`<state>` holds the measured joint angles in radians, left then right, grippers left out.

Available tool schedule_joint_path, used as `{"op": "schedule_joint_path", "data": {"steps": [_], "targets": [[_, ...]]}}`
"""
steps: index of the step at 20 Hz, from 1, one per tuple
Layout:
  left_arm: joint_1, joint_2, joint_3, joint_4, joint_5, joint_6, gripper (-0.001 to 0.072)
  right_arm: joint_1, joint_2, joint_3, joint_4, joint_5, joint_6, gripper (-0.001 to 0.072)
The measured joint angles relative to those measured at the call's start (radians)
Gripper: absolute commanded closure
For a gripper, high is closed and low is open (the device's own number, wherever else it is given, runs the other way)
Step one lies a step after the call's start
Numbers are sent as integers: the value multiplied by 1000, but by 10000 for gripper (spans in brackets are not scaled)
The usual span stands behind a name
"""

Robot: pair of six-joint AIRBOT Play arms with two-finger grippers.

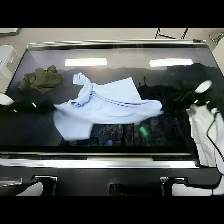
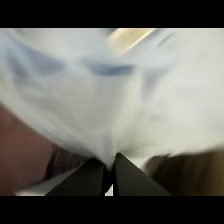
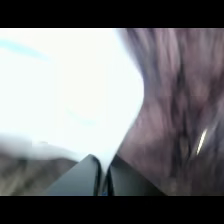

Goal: Fold the clothes and pants, and hang the long-sleeved shirts on hangers.

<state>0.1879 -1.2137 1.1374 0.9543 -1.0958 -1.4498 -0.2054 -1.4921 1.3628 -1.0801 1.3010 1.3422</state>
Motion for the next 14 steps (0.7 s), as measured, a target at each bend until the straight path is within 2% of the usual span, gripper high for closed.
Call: {"op": "schedule_joint_path", "data": {"steps": [4,7,11,14], "targets": [[0,170,477,30,117,11,683,0,183,383,-32,-103,2,665],[0,291,735,100,182,-2,683,0,357,593,-124,-196,28,665],[0,424,841,149,211,-39,683,0,557,684,-225,-233,100,665],[0,472,866,163,249,-51,683,0,643,705,-259,-245,126,665]]}}
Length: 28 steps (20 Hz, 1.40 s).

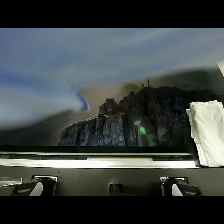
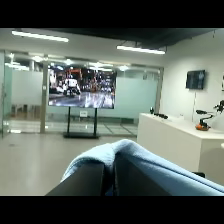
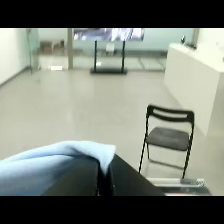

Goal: Fold the clothes and pants, and hang the long-sleeved shirts on hangers.

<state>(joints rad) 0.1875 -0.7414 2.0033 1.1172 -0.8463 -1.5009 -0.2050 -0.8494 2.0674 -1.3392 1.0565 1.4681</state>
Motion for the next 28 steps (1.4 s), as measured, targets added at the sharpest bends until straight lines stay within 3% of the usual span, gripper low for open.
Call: {"op": "schedule_joint_path", "data": {"steps": [4,7,10,12,14,18,23,28], "targets": [[0,4,5,34,-26,-7,684,0,27,9,-27,44,21,666],[0,-35,-69,62,-140,-10,683,0,-39,-24,-30,214,53,667],[-3,-103,-269,71,-230,-10,683,3,-159,-190,-22,367,63,667],[-17,-166,-457,75,-242,-10,683,3,-259,-373,-10,381,70,667],[-44,-248,-652,79,-197,-11,683,3,-355,-529,5,315,79,667],[-90,-475,-880,13,31,-10,682,3,-587,-689,138,81,109,666],[-113,-690,-870,-130,313,-10,682,4,-748,-732,410,-295,77,665],[-166,-787,-828,-178,545,-10,682,5,-810,-740,503,-533,31,665]]}}
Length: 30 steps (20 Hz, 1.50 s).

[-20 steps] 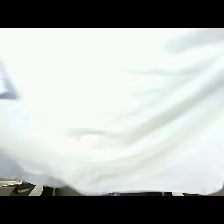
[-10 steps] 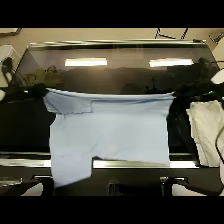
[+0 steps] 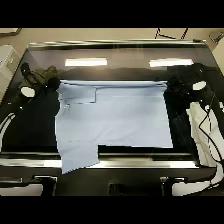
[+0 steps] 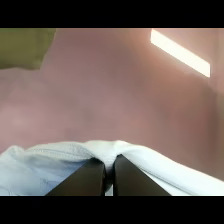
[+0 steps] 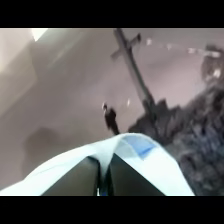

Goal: Fold the clothes and pants, and hang the long-sleeved shirts on hangers.

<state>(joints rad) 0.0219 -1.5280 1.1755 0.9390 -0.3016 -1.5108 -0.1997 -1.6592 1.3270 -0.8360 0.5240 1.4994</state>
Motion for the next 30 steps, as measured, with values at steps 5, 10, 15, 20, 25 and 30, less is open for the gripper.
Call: {"op": "schedule_joint_path", "data": {"steps": [5,10,15,20,25,30], "targets": [[-19,-23,8,2,-43,3,683,-24,-18,3,14,77,-10,665],[41,64,-3,106,-488,17,684,-92,42,0,-135,455,-14,665],[57,86,-90,188,-732,21,684,-104,52,-58,-304,682,9,665],[62,82,-116,209,-758,23,681,-106,52,-77,-349,742,28,657],[90,75,-92,217,-812,31,232,-120,56,-42,-362,818,45,189],[217,138,-106,244,-1044,118,252,-220,97,-2,-418,1012,28,189]]}}
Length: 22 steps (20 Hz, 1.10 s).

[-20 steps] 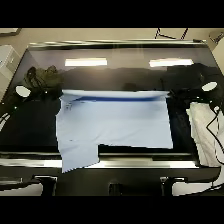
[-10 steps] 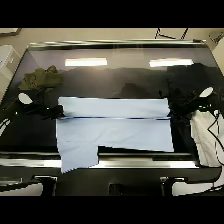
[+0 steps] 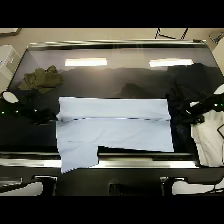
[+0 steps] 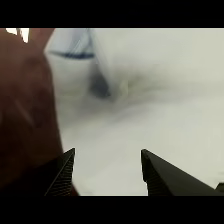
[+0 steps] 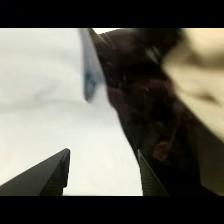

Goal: Fold the clothes and pants, and hang the long-sleeved shirts on hangers.

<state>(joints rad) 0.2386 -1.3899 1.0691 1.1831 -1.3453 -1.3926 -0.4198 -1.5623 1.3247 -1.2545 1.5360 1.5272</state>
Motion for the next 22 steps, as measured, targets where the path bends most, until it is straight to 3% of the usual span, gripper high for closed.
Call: {"op": "schedule_joint_path", "data": {"steps": [4,10,13,14,15,22], "targets": [[76,134,-259,22,-72,73,253,-55,83,-139,-52,41,3,189],[84,264,-578,-97,8,184,263,-73,144,-282,-74,41,3,189],[44,277,-623,-139,50,187,374,-74,150,-305,-69,50,3,189],[30,279,-632,-149,66,177,539,-75,151,-314,-66,50,2,189],[16,280,-640,-151,93,170,660,-75,152,-326,-66,50,-1,189],[-16,288,-654,-115,103,133,683,-75,155,-502,-30,-38,-43,202]]}}
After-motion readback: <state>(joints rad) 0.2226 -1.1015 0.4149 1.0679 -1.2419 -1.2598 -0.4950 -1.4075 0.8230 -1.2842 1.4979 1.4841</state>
